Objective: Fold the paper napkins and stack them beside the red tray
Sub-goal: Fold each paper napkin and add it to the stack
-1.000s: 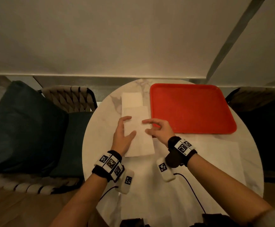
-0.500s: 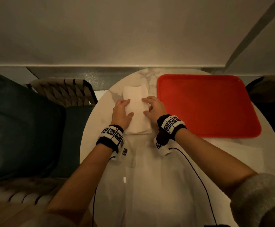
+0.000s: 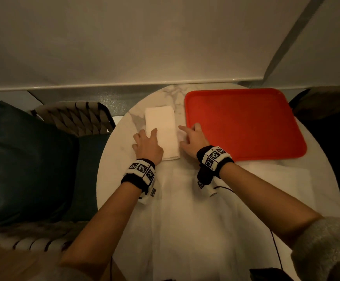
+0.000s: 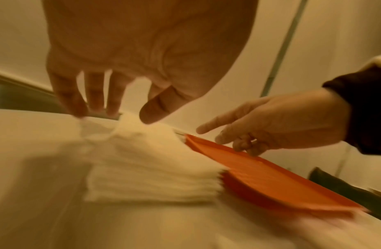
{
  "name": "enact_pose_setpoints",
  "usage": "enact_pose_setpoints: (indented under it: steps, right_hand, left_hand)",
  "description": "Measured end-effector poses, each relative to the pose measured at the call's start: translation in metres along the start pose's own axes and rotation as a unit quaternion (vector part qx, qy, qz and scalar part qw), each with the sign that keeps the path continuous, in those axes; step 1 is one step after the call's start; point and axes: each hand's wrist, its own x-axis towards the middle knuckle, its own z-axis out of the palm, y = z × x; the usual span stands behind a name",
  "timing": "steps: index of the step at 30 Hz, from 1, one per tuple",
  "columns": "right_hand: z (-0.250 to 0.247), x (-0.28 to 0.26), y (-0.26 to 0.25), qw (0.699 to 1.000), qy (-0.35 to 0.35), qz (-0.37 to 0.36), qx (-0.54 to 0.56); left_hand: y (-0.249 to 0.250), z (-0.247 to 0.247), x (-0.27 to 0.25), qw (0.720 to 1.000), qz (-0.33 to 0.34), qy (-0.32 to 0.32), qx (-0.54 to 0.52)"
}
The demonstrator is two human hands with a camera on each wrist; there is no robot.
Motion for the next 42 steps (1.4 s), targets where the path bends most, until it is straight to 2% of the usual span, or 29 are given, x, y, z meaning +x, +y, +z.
enact_pose_setpoints:
  steps: [2,4,12,19,23,26,29,33,35,38,42]
  right_hand:
    - [-0.008,-0.027,0.012,1.0,0.009,0.01,0.003]
    - [-0.014,-0.055,0.026,1.0,0.008,0.022,-0.011]
    - [-0.026,-0.166,0.091,0.993,0.005,0.103,-0.06]
    - [-0.015,-0.262,0.149,0.983,-0.001,0.15,-0.109]
    - [-0.011,-0.292,0.177,0.983,-0.011,0.169,-0.079]
    - [-0.006,-0.299,0.188,0.987,0.016,0.138,-0.079]
    - [-0.004,-0.3,0.194,0.99,0.041,0.123,-0.052]
    - [-0.004,-0.301,0.198,0.992,0.041,0.114,-0.023]
    - [-0.007,-0.303,0.2,0.994,0.042,0.104,0.006]
    - [-0.018,-0.307,0.208,0.992,0.068,0.084,0.064]
    - [-0.041,-0.309,0.213,0.97,0.171,0.094,0.143]
  left_hand:
    - [0.01,0.006,-0.028,0.998,0.031,0.045,-0.023]
    - [0.02,0.018,-0.057,0.996,0.067,0.045,-0.048]
    - [0.044,0.075,-0.157,0.981,0.168,-0.048,-0.085]
    - [0.078,0.119,-0.208,0.959,0.25,-0.111,-0.068]
    - [0.093,0.138,-0.22,0.962,0.234,-0.144,-0.004]
    - [0.098,0.151,-0.225,0.965,0.224,-0.124,0.053]
    - [0.103,0.157,-0.229,0.97,0.214,-0.1,0.058]
    - [0.11,0.158,-0.23,0.967,0.221,-0.098,0.083]
    - [0.114,0.161,-0.232,0.966,0.243,-0.083,0.042]
    - [0.122,0.156,-0.243,0.957,0.254,-0.085,-0.112]
    - [0.13,0.134,-0.254,0.916,0.228,-0.106,-0.312]
